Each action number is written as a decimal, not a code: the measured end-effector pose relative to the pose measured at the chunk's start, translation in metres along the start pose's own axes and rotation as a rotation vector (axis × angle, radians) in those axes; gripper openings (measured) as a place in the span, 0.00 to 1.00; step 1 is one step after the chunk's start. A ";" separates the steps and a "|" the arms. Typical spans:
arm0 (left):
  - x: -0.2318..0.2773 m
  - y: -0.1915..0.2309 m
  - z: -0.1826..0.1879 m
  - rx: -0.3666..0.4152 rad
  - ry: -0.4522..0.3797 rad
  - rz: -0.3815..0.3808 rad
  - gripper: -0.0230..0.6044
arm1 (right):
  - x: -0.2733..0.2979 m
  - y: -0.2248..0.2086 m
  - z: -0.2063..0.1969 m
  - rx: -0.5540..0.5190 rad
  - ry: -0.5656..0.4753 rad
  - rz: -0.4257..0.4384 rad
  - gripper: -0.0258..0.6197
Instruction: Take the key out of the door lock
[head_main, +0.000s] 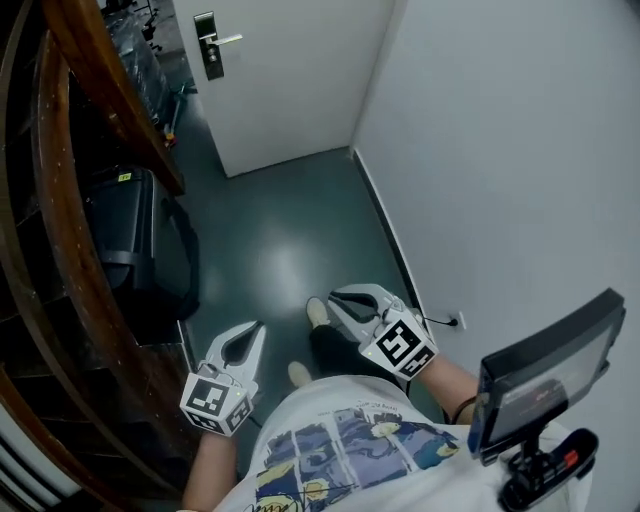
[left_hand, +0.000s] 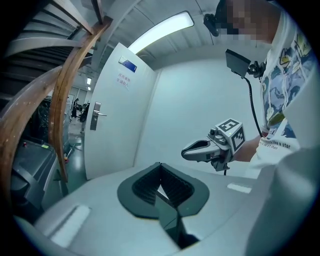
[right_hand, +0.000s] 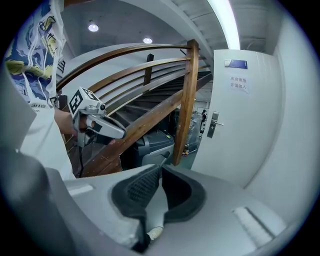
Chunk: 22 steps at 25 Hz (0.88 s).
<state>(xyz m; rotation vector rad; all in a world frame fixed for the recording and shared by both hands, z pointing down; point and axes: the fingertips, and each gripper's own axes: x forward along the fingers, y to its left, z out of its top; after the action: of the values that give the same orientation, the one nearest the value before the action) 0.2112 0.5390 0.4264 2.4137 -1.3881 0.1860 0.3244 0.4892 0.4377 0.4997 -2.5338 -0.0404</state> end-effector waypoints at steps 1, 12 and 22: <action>0.004 0.007 0.001 0.001 0.002 0.014 0.05 | 0.007 -0.006 0.000 0.004 -0.001 0.007 0.06; 0.078 0.098 0.061 0.012 0.029 0.177 0.08 | 0.096 -0.125 0.016 0.033 -0.032 0.100 0.09; 0.150 0.164 0.115 -0.026 -0.017 0.257 0.14 | 0.166 -0.233 0.037 -0.003 -0.047 0.148 0.12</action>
<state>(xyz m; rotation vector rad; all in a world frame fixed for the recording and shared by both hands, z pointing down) 0.1412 0.3003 0.4003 2.2150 -1.6948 0.2099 0.2550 0.2097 0.4610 0.3123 -2.6089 -0.0010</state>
